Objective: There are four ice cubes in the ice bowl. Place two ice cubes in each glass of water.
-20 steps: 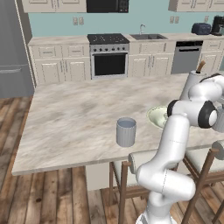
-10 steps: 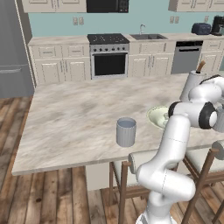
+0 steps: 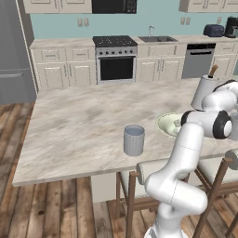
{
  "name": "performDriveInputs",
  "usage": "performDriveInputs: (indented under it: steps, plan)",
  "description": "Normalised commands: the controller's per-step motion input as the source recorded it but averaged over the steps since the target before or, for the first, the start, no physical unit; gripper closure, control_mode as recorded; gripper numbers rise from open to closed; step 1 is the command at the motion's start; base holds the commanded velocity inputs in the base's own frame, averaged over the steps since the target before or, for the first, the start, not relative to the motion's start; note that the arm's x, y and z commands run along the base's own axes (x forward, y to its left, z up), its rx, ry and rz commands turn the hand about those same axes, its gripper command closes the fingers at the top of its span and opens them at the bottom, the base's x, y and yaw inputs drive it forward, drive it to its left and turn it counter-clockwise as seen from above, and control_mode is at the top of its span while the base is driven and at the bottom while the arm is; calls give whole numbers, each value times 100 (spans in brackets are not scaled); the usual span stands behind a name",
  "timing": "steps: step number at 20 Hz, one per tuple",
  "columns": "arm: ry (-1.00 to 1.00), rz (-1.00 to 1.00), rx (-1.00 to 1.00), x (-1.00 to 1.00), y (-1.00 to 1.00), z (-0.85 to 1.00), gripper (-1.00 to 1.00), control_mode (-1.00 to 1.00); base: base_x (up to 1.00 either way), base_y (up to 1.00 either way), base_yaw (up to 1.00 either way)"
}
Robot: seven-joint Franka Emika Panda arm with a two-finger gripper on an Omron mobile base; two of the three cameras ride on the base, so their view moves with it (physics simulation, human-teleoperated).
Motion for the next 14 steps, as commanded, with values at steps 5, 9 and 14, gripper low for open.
performDriveInputs:
  steps: [5,9,14]
  plan:
    - [-2,0,0,0,-9,0,-100,-100,0,0,0]
    - [-8,0,0,0,-1,0,-100,-100,0,0,0]
    - [-15,0,1,0,0,8,-100,-100,0,0,0]
